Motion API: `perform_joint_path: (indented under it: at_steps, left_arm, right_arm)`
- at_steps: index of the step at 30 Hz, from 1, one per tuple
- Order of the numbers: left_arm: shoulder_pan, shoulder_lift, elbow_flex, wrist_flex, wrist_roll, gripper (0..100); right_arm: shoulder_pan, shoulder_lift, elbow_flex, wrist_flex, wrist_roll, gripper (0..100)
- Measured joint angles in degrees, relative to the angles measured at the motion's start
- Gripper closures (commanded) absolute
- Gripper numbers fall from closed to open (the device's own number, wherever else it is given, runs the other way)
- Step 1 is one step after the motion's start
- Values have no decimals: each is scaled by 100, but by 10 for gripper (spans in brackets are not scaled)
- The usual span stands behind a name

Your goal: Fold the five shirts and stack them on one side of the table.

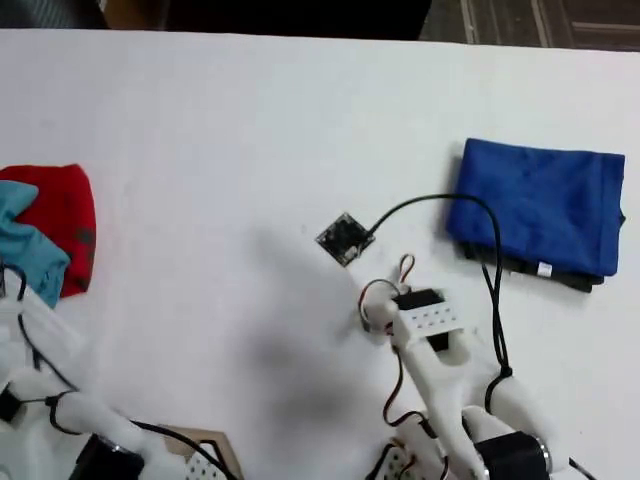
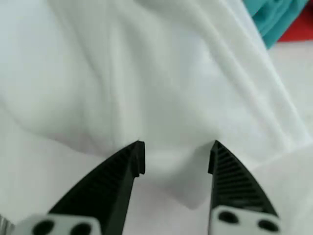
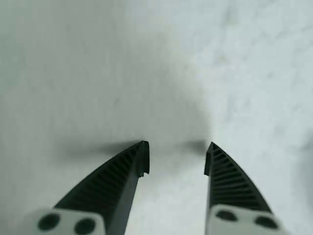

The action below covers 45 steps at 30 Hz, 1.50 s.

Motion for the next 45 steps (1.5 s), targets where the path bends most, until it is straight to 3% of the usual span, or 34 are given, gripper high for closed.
perform_joint_path:
  at_steps: [4,9,13,26,30,34,41,45]
  left_arm:
    - [-273,0,378,-651,-765,770]
    - [-281,0,730,-1240,-1029,788]
    - [-281,0,809,-1380,-1029,993]
    - [18,0,369,-1284,-1029,976]
    - [308,0,-484,-237,-677,976]
    - [1037,0,-1855,1758,369,976]
    - [4026,0,-4607,5609,1310,976]
    - [5846,0,-5811,6268,1758,976]
  right_arm:
    - [0,0,0,-62,0,809]
    - [-9,0,0,-88,0,809]
    - [-26,0,0,-88,0,809]
    - [-26,0,0,-88,0,810]
    - [-26,0,0,-88,-44,810]
    - [-26,0,0,-246,-457,811]
    - [-26,0,0,-264,-651,811]
    - [290,0,0,-264,-730,811]
